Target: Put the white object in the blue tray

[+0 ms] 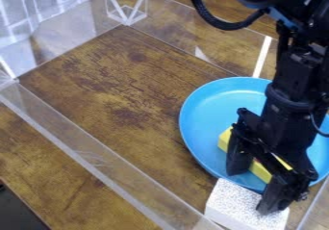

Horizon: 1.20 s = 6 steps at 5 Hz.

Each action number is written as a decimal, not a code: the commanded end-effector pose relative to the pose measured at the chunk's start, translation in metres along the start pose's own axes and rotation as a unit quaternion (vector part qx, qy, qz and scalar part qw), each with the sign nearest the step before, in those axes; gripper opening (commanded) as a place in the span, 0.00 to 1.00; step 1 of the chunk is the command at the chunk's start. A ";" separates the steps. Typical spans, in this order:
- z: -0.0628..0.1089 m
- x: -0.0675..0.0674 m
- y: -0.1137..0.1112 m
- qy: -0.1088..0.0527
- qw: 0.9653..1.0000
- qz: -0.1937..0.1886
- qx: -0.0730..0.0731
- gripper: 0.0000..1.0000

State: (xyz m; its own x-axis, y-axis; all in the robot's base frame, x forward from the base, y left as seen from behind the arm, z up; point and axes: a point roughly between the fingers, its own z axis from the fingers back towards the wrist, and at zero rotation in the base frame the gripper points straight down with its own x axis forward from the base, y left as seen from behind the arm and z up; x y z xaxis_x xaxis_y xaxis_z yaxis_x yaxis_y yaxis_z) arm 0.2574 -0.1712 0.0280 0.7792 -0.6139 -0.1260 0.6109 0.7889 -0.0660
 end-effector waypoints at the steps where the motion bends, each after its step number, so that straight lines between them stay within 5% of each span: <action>1: -0.018 -0.011 0.007 0.013 1.000 0.017 0.004 1.00; 2: -0.025 -0.015 0.009 0.016 0.999 0.033 0.003 1.00; 3: -0.028 -0.011 0.019 0.022 1.000 0.002 0.007 1.00; 5: -0.032 0.009 0.013 0.031 0.999 -0.012 0.009 1.00; 6: -0.035 -0.003 0.026 0.037 0.999 0.016 0.006 1.00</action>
State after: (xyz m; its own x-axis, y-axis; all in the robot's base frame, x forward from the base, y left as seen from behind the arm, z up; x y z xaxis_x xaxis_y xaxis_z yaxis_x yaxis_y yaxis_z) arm 0.2731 -0.1705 0.0201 0.7809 -0.6130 -0.1198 0.6095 0.7898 -0.0685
